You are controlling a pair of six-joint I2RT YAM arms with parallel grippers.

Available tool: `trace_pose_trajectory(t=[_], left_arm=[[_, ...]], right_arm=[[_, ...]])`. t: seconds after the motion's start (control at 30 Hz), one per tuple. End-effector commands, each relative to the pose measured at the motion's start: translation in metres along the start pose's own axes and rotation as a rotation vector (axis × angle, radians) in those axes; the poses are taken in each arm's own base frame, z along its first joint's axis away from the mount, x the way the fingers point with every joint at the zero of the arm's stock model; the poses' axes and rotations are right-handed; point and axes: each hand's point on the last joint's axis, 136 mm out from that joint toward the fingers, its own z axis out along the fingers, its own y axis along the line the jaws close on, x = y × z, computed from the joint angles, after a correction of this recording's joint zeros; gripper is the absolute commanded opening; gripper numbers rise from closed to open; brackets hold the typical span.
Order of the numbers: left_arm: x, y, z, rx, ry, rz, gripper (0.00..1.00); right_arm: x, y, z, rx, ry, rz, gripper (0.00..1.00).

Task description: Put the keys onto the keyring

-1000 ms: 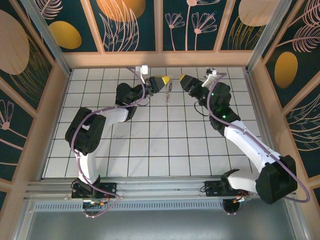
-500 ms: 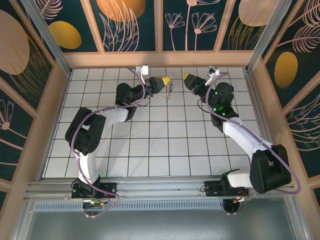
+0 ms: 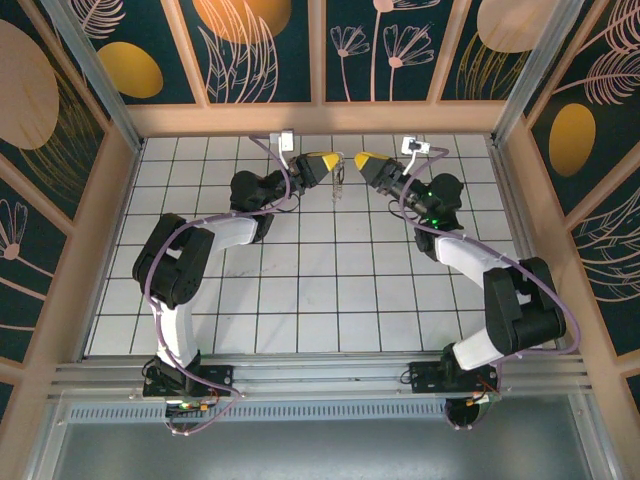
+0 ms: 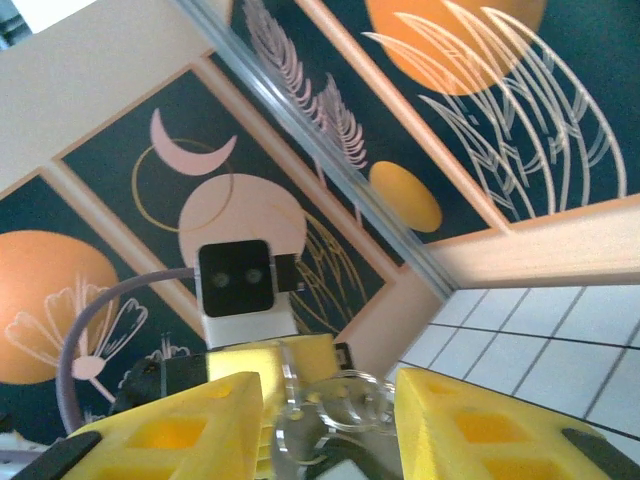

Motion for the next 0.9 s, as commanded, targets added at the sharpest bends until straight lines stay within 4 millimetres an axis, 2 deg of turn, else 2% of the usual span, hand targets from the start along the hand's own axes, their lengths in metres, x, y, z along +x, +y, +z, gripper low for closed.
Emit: trace_pose_trajectory(t=[0.0, 0.6, 0.87], left_arm=[[-0.008, -0.015, 0.003, 0.060, -0.034, 0.036, 0.00], [-0.003, -0.015, 0.010, 0.072, -0.022, 0.023, 0.00], [-0.002, -0.016, 0.010, 0.074, -0.019, 0.023, 0.00]], right_arm=[[-0.002, 0.024, 0.007, -0.104, -0.005, -0.050, 0.39], [0.004, 0.023, 0.020, -0.134, 0.010, -0.035, 0.33], [0.007, 0.016, 0.024, -0.138, 0.020, -0.013, 0.16]])
